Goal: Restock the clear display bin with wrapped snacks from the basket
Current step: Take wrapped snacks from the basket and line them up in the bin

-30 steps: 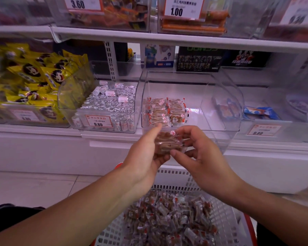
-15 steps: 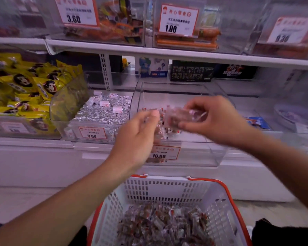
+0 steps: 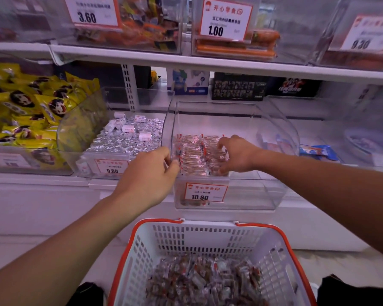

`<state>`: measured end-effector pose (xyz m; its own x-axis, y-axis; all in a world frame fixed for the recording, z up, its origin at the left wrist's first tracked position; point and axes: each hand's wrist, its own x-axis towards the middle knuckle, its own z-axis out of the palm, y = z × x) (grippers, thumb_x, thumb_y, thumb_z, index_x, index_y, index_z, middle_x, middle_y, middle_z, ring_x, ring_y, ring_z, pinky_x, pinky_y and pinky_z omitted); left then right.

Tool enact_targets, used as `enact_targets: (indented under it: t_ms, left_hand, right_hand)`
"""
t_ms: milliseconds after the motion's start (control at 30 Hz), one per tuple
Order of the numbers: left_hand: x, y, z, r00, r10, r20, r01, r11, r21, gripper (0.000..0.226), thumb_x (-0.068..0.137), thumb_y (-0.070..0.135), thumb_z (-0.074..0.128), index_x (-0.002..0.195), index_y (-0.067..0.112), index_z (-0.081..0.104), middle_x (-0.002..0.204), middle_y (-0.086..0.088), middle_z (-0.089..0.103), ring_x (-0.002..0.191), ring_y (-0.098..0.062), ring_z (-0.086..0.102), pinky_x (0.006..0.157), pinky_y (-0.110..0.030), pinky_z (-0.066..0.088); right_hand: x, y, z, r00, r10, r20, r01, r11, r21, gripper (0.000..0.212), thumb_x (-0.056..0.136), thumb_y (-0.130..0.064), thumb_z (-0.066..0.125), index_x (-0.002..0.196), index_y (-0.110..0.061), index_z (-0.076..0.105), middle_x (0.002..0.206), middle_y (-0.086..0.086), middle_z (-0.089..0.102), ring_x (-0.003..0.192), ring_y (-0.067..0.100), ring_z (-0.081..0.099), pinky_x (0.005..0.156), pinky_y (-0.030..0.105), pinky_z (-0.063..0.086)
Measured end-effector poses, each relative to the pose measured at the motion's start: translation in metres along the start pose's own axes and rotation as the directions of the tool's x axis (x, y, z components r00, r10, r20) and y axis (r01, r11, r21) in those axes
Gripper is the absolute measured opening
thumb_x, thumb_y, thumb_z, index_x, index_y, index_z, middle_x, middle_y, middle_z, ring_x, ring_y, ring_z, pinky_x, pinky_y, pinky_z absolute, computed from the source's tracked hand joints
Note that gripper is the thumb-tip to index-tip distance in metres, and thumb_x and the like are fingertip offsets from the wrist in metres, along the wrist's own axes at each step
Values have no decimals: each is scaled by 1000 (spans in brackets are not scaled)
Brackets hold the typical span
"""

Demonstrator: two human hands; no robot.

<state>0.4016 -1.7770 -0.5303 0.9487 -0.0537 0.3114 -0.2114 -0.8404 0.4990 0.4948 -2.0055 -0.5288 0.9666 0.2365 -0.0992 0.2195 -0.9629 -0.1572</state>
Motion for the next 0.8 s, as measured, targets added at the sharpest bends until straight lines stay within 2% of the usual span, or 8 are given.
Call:
enact_targets:
  t_ms: [200, 400, 500, 600, 667, 700, 767, 800]
  left_hand:
    - [3, 1, 5, 1000, 25, -16, -24, 999, 46, 33, 100, 31, 49, 69, 23, 41, 66, 1, 53, 62, -18, 49, 53, -34, 29]
    - [12, -12, 1, 999, -3, -38, 5, 998, 63, 24, 101, 26, 45, 79, 17, 49, 71, -1, 55, 64, -21, 48, 56, -34, 29]
    - [9, -15, 1, 999, 27, -40, -24, 998, 66, 26, 101, 30, 47, 77, 19, 49, 68, -1, 56, 64, -22, 51, 55, -34, 30]
    - [1, -15, -5, 996, 33, -83, -26, 997, 79, 35, 95, 43, 52, 68, 20, 50, 59, 3, 56, 58, -18, 52, 52, -32, 31]
    - [-6, -17, -14, 998, 11, 65, -11, 1000, 0, 46, 79, 52, 50, 57, 12, 55, 49, 0, 55, 49, -18, 53, 48, -30, 36]
    - [-12, -17, -18, 965, -21, 261, 40, 997, -69, 49, 70, 55, 46, 54, 10, 58, 47, -2, 58, 44, -19, 54, 47, -28, 39]
    - [-24, -20, -10, 732, -120, 671, 177, 984, -17, 46, 64, 52, 47, 49, 12, 64, 49, -3, 65, 39, -16, 56, 46, -23, 42]
    - [-31, -23, 2, 597, -180, 782, 181, 980, 88, 43, 68, 48, 51, 49, 12, 65, 51, -3, 67, 40, -15, 57, 45, -20, 42]
  right_hand:
    - [2, -8, 0, 996, 45, 76, -47, 998, 36, 38, 82, -22, 78, 115, -9, 63, 117, 11, 64, 106, 25, 59, 80, 24, 42]
    - [6, -21, 4, 990, 71, 119, -82, 993, 87, 35, 86, -23, 74, 114, -4, 63, 115, 11, 65, 105, 26, 61, 87, 33, 51]
    - [4, -24, -5, 997, 69, 45, -70, 997, 12, 42, 87, -22, 73, 122, -6, 55, 120, 11, 62, 107, 26, 59, 81, 29, 47]
    - [-8, -23, -16, 983, 75, -169, -53, 990, 132, 46, 90, -23, 70, 131, -10, 54, 128, 10, 60, 113, 25, 59, 92, 31, 47]
    - [-32, -23, -16, 842, 52, -537, 94, 966, 242, 24, 94, -23, 62, 117, -17, 64, 116, 0, 64, 100, 14, 61, 87, 23, 47]
    - [-49, -24, -11, 669, 38, -742, 219, 944, 247, 12, 96, -23, 58, 105, -20, 65, 101, -7, 64, 86, 6, 58, 78, 15, 46]
    - [-85, -28, 18, 353, 8, -936, 416, 894, 165, 12, 98, -23, 53, 89, -22, 61, 77, -13, 53, 65, 5, 47, 62, 13, 37]
    - [-98, -29, 44, 328, -4, -945, 465, 871, 158, 15, 98, -23, 52, 86, -20, 61, 72, -10, 52, 61, 7, 45, 59, 17, 35]
